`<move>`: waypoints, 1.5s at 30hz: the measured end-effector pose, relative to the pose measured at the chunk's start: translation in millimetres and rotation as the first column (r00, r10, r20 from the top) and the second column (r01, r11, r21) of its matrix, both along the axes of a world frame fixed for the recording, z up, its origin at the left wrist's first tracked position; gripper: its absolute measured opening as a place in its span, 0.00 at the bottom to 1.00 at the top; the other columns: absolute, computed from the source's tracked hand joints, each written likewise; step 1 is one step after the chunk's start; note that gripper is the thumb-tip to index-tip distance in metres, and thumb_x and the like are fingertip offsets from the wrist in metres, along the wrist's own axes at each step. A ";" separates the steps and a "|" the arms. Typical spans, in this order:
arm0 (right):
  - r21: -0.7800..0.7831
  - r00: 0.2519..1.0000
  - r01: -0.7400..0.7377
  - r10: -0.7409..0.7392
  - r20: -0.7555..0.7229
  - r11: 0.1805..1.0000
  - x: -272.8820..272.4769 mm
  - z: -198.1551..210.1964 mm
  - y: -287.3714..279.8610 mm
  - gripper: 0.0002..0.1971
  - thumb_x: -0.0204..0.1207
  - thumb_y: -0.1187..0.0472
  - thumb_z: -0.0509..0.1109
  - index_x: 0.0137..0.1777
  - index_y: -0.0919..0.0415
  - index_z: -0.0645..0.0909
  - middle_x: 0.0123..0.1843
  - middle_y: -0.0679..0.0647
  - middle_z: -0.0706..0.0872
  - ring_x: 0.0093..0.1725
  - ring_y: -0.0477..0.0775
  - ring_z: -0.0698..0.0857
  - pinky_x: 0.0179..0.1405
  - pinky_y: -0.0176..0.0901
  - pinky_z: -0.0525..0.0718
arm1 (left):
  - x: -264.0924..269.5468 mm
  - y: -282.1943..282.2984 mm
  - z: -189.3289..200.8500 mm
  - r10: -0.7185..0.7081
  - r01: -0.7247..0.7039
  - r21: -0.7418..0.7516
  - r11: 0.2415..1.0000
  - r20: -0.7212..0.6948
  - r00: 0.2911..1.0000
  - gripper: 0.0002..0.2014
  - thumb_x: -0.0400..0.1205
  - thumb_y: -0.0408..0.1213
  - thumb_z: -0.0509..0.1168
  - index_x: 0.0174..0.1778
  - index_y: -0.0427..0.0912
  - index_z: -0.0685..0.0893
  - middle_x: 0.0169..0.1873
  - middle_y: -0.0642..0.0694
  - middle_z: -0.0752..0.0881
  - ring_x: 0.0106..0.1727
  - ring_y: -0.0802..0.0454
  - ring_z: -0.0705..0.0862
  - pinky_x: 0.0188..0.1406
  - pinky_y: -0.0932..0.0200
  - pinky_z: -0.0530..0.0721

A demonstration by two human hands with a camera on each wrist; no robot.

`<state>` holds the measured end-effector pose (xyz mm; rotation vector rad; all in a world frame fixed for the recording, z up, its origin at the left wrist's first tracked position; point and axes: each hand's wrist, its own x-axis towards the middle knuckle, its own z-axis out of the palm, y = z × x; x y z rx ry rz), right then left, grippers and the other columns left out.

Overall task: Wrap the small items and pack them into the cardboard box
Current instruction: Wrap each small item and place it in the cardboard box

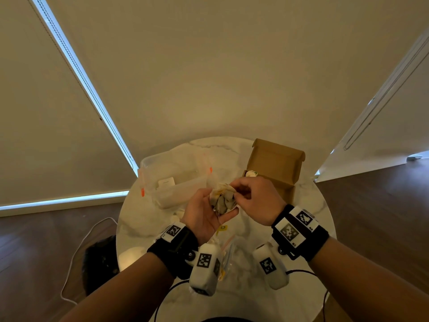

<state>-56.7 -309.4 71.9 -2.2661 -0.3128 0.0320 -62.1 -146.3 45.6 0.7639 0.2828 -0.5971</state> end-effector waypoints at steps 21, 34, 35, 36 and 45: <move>0.338 0.953 0.235 -0.147 -0.266 0.911 6.8 5.0 -11.6 0.06 0.78 0.63 0.72 0.41 0.59 0.88 0.38 0.61 0.91 0.36 0.57 0.88 0.48 0.62 0.89 | -0.7 -8.1 -5.8 0.136 -0.143 0.129 0.981 0.063 0.989 0.11 0.86 0.35 0.61 0.57 0.32 0.85 0.57 0.35 0.88 0.55 0.44 0.88 0.41 0.52 0.89; 0.405 0.938 0.310 -0.206 -0.280 0.860 4.3 10.2 -10.1 0.05 0.74 0.66 0.74 0.48 0.56 0.86 0.34 0.57 0.91 0.33 0.53 0.89 0.41 0.55 0.90 | -0.4 -8.3 -3.3 0.078 -0.090 0.083 0.992 0.139 0.987 0.19 0.77 0.31 0.69 0.64 0.30 0.81 0.56 0.34 0.88 0.55 0.44 0.88 0.46 0.51 0.89; 0.407 0.936 0.315 -0.210 -0.283 0.857 4.2 10.5 -9.6 0.05 0.74 0.65 0.74 0.47 0.55 0.86 0.34 0.57 0.91 0.33 0.52 0.89 0.41 0.55 0.90 | -0.3 -8.5 -3.5 0.076 -0.093 0.098 0.991 0.160 0.984 0.20 0.76 0.30 0.69 0.65 0.30 0.80 0.55 0.34 0.88 0.55 0.44 0.89 0.46 0.52 0.88; 0.411 0.935 0.321 -0.216 -0.282 0.853 4.0 11.1 -8.9 0.04 0.74 0.64 0.74 0.46 0.55 0.86 0.34 0.56 0.91 0.33 0.51 0.89 0.40 0.53 0.90 | 0.0 -8.5 -4.6 0.080 -0.100 0.111 0.989 0.174 0.981 0.19 0.77 0.27 0.69 0.64 0.30 0.80 0.53 0.35 0.88 0.52 0.45 0.89 0.45 0.52 0.89; 0.531 0.891 0.453 -0.342 -0.300 0.716 13.0 20.1 -16.0 0.07 0.73 0.64 0.76 0.49 0.65 0.87 0.33 0.57 0.87 0.27 0.50 0.79 0.31 0.42 0.82 | 2.0 -6.6 -11.3 0.138 -0.169 0.149 0.974 0.199 0.970 0.16 0.80 0.19 0.64 0.63 0.30 0.79 0.49 0.36 0.87 0.46 0.46 0.90 0.43 0.52 0.89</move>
